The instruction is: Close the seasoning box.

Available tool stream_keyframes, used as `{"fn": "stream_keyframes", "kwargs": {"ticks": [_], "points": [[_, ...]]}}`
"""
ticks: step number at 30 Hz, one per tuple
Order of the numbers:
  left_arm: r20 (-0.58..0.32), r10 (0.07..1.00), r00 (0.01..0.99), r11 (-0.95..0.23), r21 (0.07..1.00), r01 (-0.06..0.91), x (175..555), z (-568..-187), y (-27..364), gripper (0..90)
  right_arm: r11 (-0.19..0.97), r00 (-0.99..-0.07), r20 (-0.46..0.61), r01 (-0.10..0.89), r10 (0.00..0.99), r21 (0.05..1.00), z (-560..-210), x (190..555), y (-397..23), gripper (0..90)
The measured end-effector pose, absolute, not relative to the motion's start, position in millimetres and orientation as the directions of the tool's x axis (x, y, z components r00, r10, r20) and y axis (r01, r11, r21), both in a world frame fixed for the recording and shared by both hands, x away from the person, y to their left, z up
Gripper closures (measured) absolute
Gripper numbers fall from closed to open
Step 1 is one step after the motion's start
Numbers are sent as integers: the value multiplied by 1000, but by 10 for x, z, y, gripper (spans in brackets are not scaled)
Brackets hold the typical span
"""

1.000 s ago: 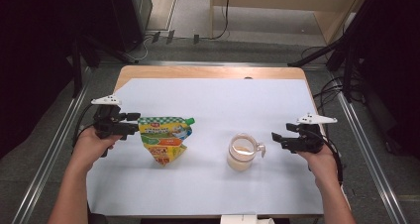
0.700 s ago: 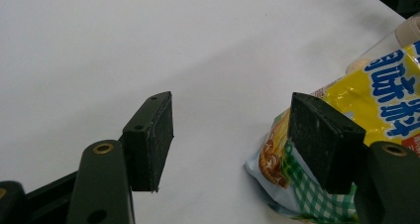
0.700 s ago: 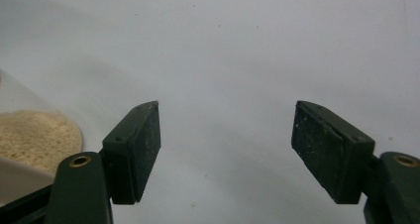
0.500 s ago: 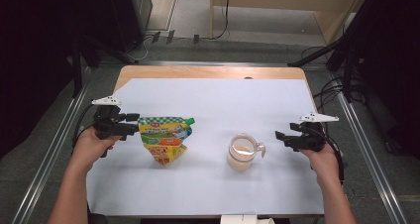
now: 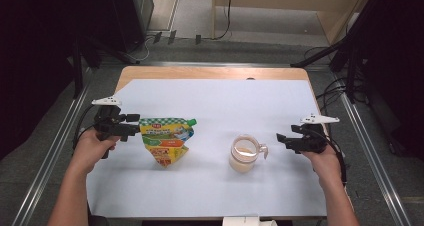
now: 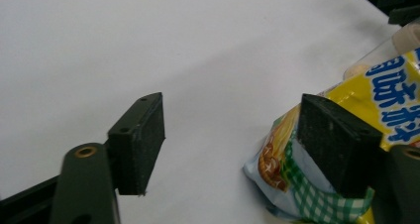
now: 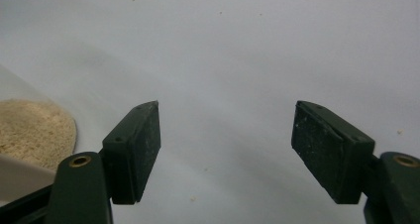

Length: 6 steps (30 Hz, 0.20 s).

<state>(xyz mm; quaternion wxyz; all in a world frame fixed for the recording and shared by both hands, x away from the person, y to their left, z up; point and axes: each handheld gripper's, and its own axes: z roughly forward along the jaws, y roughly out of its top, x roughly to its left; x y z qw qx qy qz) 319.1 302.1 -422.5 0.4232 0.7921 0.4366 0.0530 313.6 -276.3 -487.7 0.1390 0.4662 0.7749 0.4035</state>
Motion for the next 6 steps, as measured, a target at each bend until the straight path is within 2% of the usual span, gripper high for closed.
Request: {"fn": "stream_keyframes", "kwargs": {"ticks": [6], "points": [[-264,737,622,-268,731,628,3197,-4227,3039,253,245,-532,162,611,831,753,-4884,3139,-2754,276]]}}
